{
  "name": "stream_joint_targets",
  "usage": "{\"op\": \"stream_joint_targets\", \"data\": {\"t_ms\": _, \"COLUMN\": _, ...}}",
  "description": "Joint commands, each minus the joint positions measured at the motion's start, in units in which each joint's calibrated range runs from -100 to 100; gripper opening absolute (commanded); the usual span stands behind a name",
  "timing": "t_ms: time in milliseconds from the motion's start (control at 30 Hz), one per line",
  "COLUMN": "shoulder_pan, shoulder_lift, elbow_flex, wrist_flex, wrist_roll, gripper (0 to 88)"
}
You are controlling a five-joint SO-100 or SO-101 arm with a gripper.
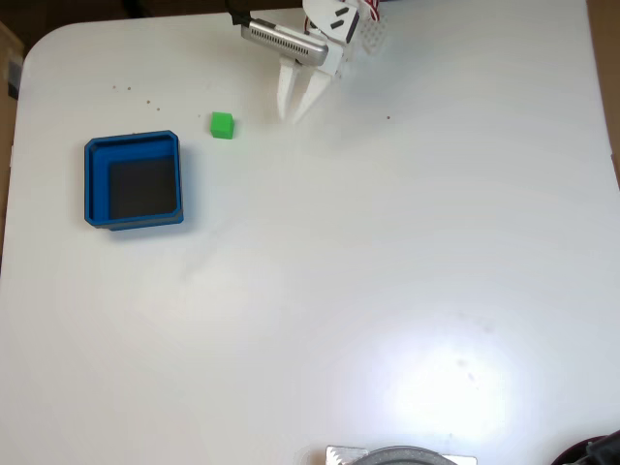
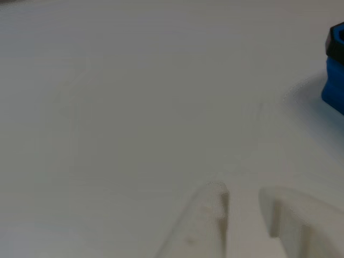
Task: Pick up green cube and drop it in the blue box
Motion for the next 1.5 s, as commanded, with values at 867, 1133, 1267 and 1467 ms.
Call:
{"op": "stream_joint_targets", "data": {"t_ms": 867, "shoulder_pan": 15.5, "shoulder_lift": -0.7, "elbow_flex": -1.2, "wrist_flex": -0.9, "wrist_roll": 0.2, "gripper": 1.2}}
{"op": "stream_joint_targets", "data": {"t_ms": 1133, "shoulder_pan": 19.5, "shoulder_lift": -0.6, "elbow_flex": -1.2, "wrist_flex": -0.9, "wrist_roll": 0.2, "gripper": 1.2}}
{"op": "stream_joint_targets", "data": {"t_ms": 1267, "shoulder_pan": 21.1, "shoulder_lift": -0.6, "elbow_flex": -1.2, "wrist_flex": -0.9, "wrist_roll": 0.2, "gripper": 1.2}}
{"op": "stream_joint_targets", "data": {"t_ms": 1467, "shoulder_pan": 21.2, "shoulder_lift": -0.6, "elbow_flex": -1.2, "wrist_flex": -0.8, "wrist_roll": 0.2, "gripper": 1.2}}
